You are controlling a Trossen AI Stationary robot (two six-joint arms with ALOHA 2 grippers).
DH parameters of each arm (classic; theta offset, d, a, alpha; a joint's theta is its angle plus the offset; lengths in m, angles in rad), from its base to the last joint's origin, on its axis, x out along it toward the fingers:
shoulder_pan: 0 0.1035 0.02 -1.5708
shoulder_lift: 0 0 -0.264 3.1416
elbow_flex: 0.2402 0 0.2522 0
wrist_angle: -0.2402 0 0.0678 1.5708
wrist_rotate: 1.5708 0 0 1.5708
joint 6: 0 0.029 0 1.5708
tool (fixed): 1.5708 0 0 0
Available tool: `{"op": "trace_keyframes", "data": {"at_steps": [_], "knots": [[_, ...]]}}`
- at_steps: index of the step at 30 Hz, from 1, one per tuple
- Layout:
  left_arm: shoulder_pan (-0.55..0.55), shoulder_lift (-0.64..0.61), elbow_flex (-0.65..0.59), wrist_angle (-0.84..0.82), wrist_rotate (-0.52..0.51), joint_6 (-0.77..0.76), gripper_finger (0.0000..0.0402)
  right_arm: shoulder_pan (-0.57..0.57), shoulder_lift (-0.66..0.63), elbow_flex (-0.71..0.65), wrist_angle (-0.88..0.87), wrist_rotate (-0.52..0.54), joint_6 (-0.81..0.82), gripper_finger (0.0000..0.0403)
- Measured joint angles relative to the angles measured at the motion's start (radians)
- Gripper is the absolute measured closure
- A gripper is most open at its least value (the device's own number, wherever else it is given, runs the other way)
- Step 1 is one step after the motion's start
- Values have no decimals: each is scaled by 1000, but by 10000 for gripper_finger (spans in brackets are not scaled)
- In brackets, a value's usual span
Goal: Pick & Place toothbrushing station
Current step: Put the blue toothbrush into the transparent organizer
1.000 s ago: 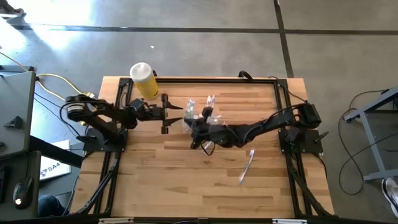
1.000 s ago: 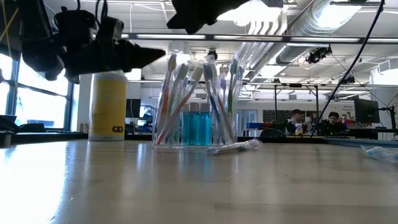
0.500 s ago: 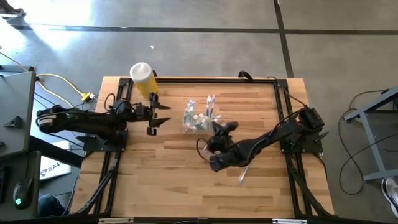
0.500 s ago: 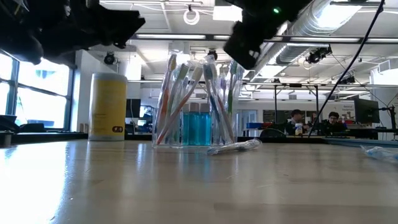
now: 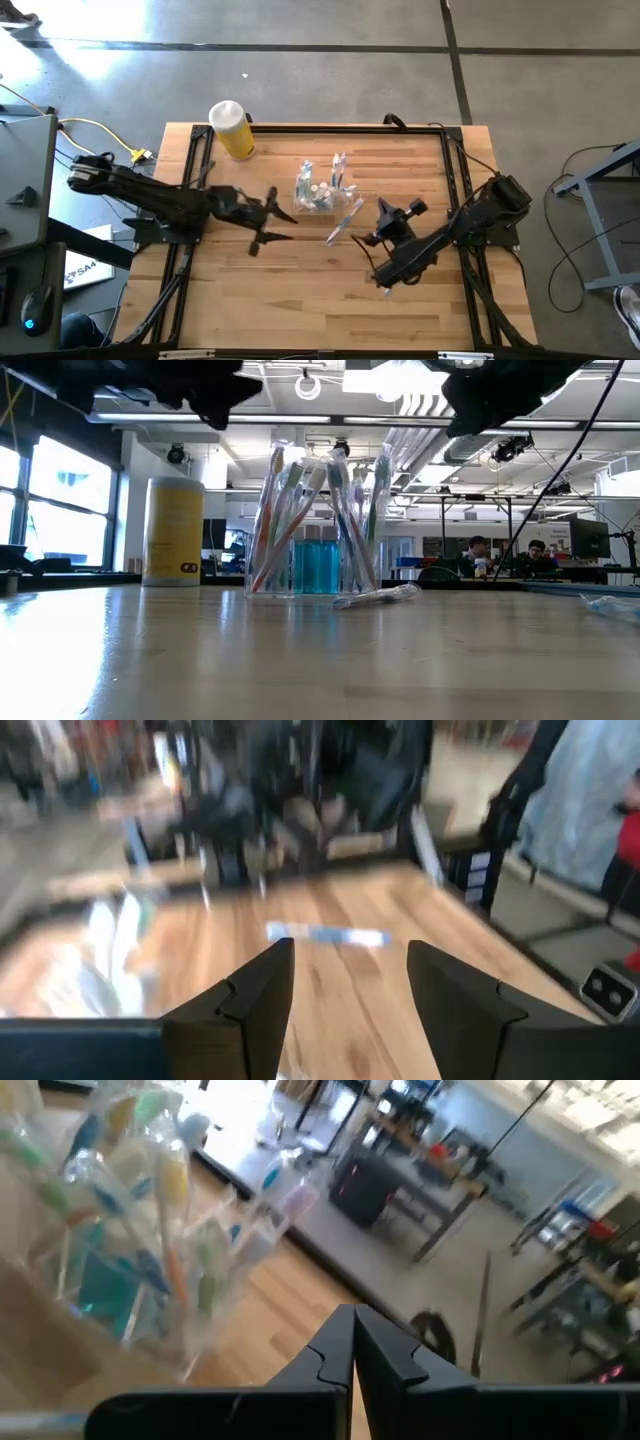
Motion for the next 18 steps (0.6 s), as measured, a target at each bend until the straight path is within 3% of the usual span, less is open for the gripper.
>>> {"op": "trace_keyframes", "data": {"at_steps": [4,9,13,18], "knots": [[-41,128,134,-164,-73,-83,211,15,-41,0,9,-128,3,400],[-38,275,269,-331,-77,-112,211,10,-84,0,29,-355,4,400],[-38,355,339,-444,-62,-113,211,18,-102,0,73,-419,-68,400],[-38,393,353,-454,5,-113,211,22,-108,0,157,-532,-121,400]]}}
